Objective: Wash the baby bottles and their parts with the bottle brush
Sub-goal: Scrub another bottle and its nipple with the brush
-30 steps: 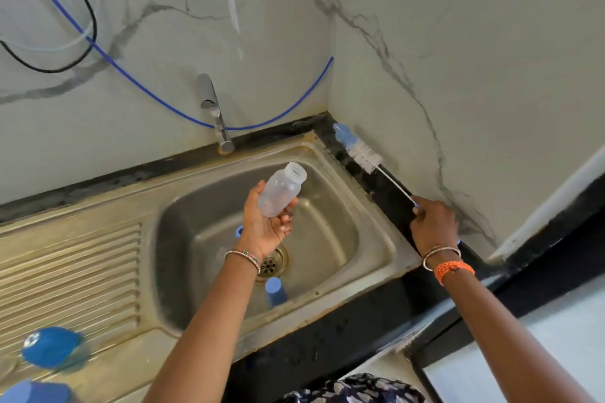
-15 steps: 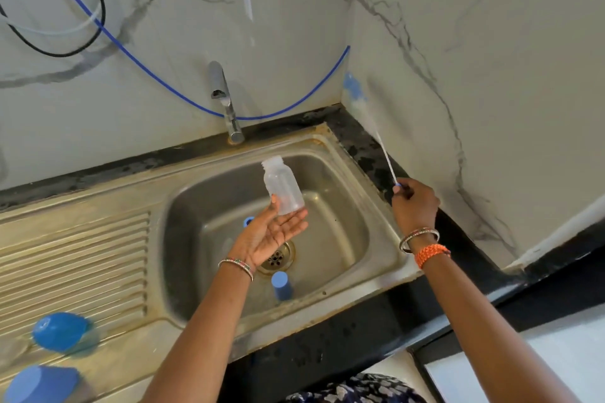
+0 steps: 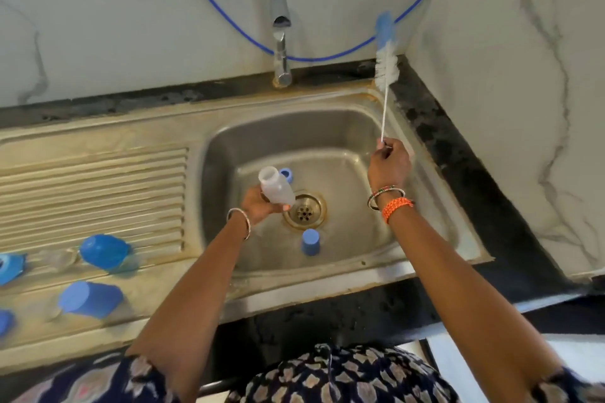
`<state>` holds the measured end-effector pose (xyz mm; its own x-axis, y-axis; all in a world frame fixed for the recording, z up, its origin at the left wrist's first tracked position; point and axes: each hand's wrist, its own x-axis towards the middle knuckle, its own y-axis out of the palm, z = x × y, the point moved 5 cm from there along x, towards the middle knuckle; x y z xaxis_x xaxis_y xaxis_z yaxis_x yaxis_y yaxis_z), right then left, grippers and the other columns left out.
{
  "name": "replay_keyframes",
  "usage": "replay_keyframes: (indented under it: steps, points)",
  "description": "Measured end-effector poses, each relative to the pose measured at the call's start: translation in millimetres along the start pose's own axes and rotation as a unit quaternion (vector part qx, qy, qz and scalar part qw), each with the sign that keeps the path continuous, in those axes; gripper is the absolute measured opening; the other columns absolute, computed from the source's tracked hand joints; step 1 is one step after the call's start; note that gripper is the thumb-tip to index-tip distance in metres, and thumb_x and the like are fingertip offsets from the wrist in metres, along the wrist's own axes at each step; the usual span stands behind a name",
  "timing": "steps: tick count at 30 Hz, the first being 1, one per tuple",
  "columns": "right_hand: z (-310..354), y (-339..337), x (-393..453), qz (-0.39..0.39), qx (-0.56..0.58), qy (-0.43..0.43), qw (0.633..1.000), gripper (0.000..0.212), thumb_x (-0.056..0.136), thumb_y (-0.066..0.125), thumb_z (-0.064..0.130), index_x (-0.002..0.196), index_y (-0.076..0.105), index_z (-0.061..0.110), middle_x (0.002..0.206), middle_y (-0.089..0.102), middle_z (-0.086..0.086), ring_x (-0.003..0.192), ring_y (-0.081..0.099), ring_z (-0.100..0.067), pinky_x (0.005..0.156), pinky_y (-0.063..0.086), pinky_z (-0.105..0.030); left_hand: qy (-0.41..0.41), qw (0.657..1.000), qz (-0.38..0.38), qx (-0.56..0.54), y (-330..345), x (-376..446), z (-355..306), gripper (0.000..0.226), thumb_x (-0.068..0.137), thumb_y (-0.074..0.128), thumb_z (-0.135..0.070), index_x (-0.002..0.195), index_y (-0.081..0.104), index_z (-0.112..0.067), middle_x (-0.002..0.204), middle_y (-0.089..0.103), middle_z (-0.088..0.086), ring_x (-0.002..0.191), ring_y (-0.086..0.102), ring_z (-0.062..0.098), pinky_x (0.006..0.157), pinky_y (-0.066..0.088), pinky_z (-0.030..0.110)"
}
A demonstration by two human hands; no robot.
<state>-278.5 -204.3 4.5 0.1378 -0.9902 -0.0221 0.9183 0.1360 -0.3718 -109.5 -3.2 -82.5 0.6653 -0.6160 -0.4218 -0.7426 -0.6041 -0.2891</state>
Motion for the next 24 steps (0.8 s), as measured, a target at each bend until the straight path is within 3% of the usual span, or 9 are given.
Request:
replay_keyframes:
  steps: [5, 7, 10, 14, 18, 22, 24]
  points:
    - [-5.4, 24.7, 0.6, 0.020, -0.007, -0.021, 1.000, 0.021, 0.094, 0.048, 0.005, 0.109, 0.061, -0.002, 0.107, 0.066, -0.016, 0.089, 0.056, -0.020, 0.066, 0.031, -0.012, -0.027, 0.988, -0.024, 0.152, -2.6, 4.8, 28.5, 0.060, 0.066, 0.077, 0.010, 0.121, 0.058, -0.001, 0.110, 0.064, 0.012, 0.091, 0.053, 0.016, 0.057, 0.042, 0.012]
    - [-8.0, 31.0, 2.4, 0.031, -0.002, -0.023, 0.999, 0.020, 0.093, 0.048, 0.005, 0.105, 0.061, -0.002, 0.103, 0.066, -0.016, 0.084, 0.055, -0.019, 0.070, 0.041, -0.022, -0.043, 0.971, -0.018, 0.234, -6.2, 6.1, 46.6, 0.057, 0.067, 0.077, 0.003, 0.119, 0.061, -0.012, 0.114, 0.066, 0.008, 0.090, 0.058, 0.018, 0.060, 0.043, 0.014]
    - [-12.5, 36.3, 6.7, 0.036, 0.005, -0.022, 0.999, 0.020, 0.090, 0.046, 0.004, 0.102, 0.062, 0.000, 0.097, 0.067, -0.019, 0.084, 0.061, -0.030, 0.079, 0.050, -0.041, -0.064, 0.946, -0.008, 0.317, -10.9, 9.4, 66.2, 0.062, 0.063, 0.083, -0.008, 0.120, 0.061, -0.017, 0.120, 0.065, 0.008, 0.109, 0.059, 0.028, 0.085, 0.047, 0.027]
    - [-14.8, 36.9, 10.9, 0.052, -0.012, -0.025, 0.998, 0.022, 0.091, 0.046, 0.005, 0.105, 0.062, 0.003, 0.097, 0.067, -0.013, 0.084, 0.061, -0.024, 0.072, 0.045, -0.027, -0.067, 0.925, 0.006, 0.374, -8.0, 16.2, 69.6, 0.069, 0.066, 0.083, -0.018, 0.129, 0.054, -0.016, 0.128, 0.057, 0.014, 0.119, 0.052, 0.033, 0.095, 0.041, 0.030]
    - [-20.8, 35.4, 16.3, 0.062, -0.018, -0.034, 0.997, 0.021, 0.093, 0.046, 0.007, 0.107, 0.062, 0.005, 0.095, 0.065, -0.009, 0.081, 0.058, -0.018, 0.063, 0.039, -0.014, -0.087, 0.924, 0.009, 0.372, -10.1, 17.8, 75.4, 0.073, 0.070, 0.079, -0.010, 0.136, 0.048, -0.019, 0.135, 0.053, 0.013, 0.126, 0.046, 0.032, 0.099, 0.039, 0.029]
    - [-21.0, 32.2, 18.3, 0.068, -0.020, -0.041, 0.997, 0.021, 0.093, 0.046, 0.007, 0.108, 0.062, 0.006, 0.092, 0.063, -0.005, 0.079, 0.056, -0.015, 0.057, 0.036, -0.005, -0.127, 0.929, 0.038, 0.344, -17.6, 21.9, 76.9, 0.073, 0.090, 0.058, -0.013, 0.151, 0.019, -0.015, 0.150, 0.032, 0.016, 0.135, 0.037, 0.031, 0.107, 0.031, 0.032]
    - [-21.2, 31.1, 19.8, 0.066, -0.020, -0.044, 0.997, 0.021, 0.093, 0.046, 0.005, 0.107, 0.062, 0.005, 0.091, 0.063, -0.006, 0.078, 0.056, -0.016, 0.056, 0.035, 0.000, -0.149, 0.916, 0.043, 0.369, -31.6, 29.4, 66.7, 0.065, 0.095, 0.049, -0.008, 0.151, 0.016, -0.012, 0.149, 0.034, 0.014, 0.134, 0.038, 0.031, 0.106, 0.032, 0.033]
